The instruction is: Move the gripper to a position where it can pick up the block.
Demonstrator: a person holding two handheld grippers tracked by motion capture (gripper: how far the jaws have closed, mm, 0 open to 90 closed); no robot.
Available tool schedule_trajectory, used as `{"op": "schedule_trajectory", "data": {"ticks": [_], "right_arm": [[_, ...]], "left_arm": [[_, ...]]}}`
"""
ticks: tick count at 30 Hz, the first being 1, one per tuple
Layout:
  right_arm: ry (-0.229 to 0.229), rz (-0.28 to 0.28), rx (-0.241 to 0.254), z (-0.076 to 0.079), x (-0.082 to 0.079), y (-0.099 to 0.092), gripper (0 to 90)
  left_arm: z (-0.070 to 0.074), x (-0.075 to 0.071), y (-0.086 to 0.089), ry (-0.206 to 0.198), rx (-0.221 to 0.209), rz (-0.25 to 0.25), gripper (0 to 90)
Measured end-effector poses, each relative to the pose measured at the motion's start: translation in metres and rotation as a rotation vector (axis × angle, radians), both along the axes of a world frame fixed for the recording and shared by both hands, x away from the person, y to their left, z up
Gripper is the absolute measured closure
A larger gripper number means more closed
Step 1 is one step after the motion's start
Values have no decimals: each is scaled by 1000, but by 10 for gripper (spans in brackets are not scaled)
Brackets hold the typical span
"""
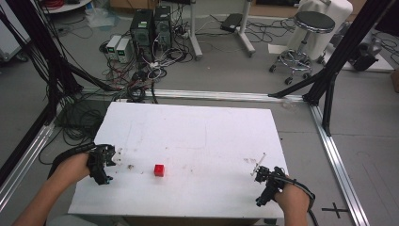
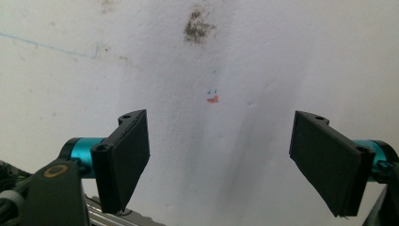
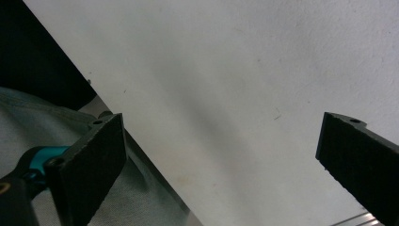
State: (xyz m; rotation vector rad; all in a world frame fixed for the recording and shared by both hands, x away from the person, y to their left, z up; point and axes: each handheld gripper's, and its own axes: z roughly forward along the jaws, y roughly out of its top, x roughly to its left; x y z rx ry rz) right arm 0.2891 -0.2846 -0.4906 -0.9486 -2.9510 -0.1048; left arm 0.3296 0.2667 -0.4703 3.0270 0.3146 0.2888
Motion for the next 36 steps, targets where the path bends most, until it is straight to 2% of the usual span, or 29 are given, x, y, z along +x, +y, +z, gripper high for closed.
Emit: {"op": "schedule_trajectory", "data": {"ticks": [8,21,23,24,26,36], "right_arm": [[0,-2,3,-1,0,-2,17],[-1,0,9,0,-1,-3,17],[-3,1,9,0,-1,-3,17],[-1,-10,9,0,-1,-2,17],[-3,3,10,0,0,-2,17],[-2,0,10,1,-1,-2,17]], "left_arm": [[3,11,-19,6,26,-59,209],[7,30,-50,50,39,-165,209],[7,31,-54,50,52,-180,209],[7,32,-57,54,54,-182,209],[8,33,-63,53,53,-199,209],[9,36,-88,54,73,-246,209]]}}
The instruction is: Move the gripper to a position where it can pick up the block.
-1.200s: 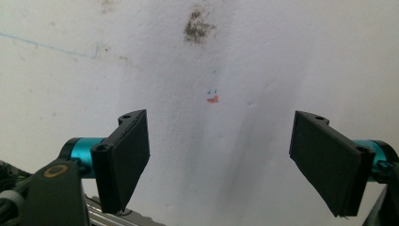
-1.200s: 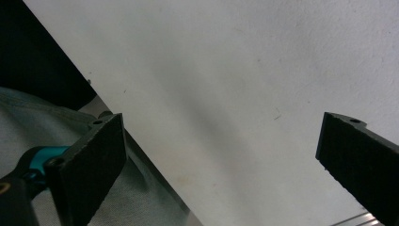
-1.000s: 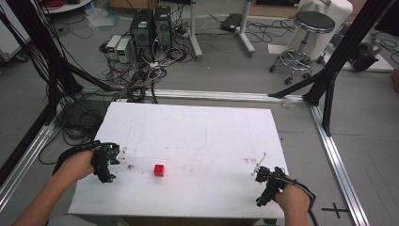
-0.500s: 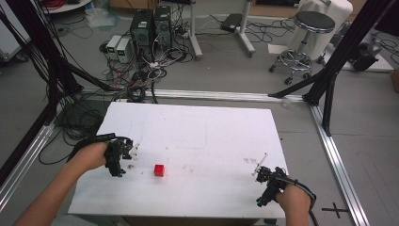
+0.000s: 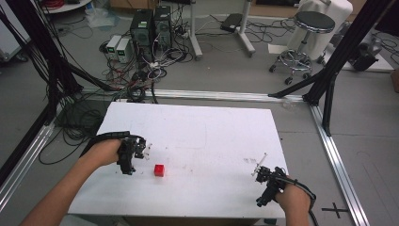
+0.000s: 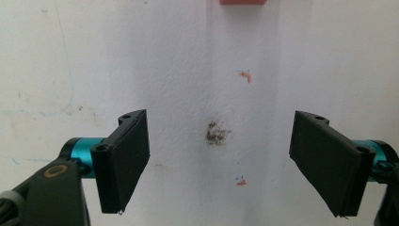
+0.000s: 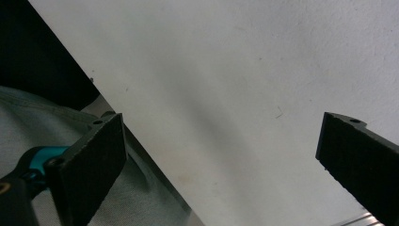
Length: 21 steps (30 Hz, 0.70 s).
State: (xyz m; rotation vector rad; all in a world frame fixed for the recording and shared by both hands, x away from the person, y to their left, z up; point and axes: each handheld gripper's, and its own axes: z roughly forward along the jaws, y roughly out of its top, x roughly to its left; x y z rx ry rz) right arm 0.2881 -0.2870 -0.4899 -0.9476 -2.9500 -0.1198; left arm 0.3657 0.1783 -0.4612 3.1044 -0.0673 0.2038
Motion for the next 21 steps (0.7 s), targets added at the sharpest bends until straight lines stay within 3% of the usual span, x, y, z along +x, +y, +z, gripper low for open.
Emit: {"op": "schedule_trajectory", "data": {"ticks": [13,21], "right_arm": [[0,-7,7,1,-1,0,17],[-4,-7,13,2,-2,-2,17]], "left_arm": [[-8,0,-32,25,21,-78,209],[-17,1,-43,38,32,-90,209]]}}
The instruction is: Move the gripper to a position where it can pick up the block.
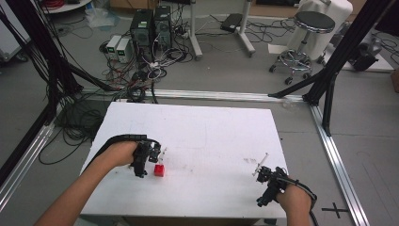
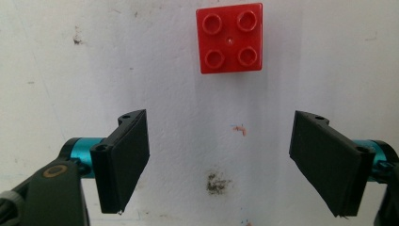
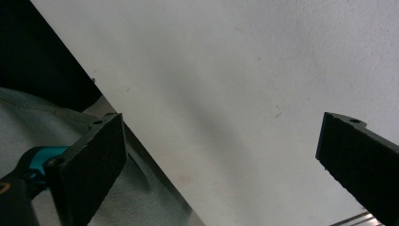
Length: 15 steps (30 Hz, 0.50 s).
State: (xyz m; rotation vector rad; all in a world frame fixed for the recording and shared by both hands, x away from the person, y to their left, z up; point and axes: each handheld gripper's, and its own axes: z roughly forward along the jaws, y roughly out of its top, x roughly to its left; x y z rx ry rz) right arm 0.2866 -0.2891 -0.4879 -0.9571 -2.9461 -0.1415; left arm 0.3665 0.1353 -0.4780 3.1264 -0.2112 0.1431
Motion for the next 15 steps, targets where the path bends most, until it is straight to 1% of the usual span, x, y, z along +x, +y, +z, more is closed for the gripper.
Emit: {"op": "schedule_trajectory", "data": {"ticks": [2,3,4,11,15], "right_arm": [[2,2,1,0,0,0,17],[2,5,4,-1,0,0,17],[4,7,1,-1,0,1,17],[3,7,1,-1,0,1,17],[1,8,2,-2,0,0,17]], "left_arm": [[-2,0,-2,-4,-1,-2,208],[-3,0,-4,1,4,-4,208],[-5,-1,-5,-1,-1,-5,208],[-12,-1,-14,17,2,-15,208],[-15,0,-19,24,-1,-8,207]]}}
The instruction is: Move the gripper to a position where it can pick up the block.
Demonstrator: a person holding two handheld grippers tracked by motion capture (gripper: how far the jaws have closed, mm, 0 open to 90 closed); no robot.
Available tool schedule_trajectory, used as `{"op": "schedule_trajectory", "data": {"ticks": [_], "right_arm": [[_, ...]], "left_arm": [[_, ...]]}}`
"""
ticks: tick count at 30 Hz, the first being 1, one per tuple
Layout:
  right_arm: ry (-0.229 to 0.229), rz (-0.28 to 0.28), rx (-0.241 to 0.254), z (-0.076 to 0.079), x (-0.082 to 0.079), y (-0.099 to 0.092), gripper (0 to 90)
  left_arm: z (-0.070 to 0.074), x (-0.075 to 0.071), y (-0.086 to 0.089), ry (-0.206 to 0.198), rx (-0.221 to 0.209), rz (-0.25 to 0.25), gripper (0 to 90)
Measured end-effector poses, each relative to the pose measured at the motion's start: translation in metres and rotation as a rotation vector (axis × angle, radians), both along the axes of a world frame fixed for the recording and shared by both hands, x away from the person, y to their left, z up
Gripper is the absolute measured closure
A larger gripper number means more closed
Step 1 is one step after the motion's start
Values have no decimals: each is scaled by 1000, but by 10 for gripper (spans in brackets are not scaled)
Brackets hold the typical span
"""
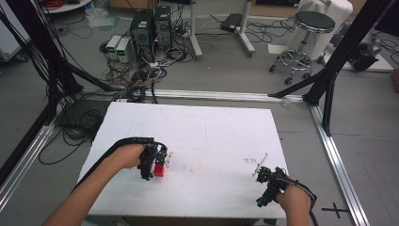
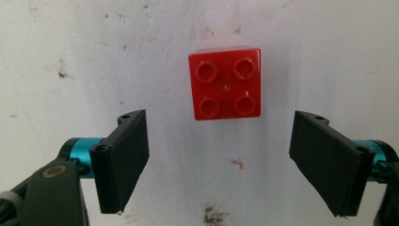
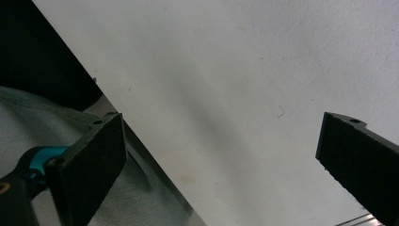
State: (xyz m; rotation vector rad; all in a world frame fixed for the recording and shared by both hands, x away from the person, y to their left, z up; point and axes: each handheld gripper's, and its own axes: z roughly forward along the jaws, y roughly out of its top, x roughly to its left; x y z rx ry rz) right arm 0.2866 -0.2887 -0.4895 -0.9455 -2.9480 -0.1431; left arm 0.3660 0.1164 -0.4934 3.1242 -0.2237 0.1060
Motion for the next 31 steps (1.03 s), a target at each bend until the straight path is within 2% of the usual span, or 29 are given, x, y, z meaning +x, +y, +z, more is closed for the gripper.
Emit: {"op": "schedule_trajectory", "data": {"ticks": [11,19,22,31], "right_arm": [[7,8,-4,-2,1,3,17],[10,6,-3,-2,1,2,17],[11,4,-2,-2,0,2,17],[13,5,-2,-2,0,3,17]], "left_arm": [[-9,1,-9,23,-21,17,207],[-17,1,-15,35,-11,26,206],[-18,1,-15,38,-2,27,207],[-17,2,-15,34,-8,29,207]]}}
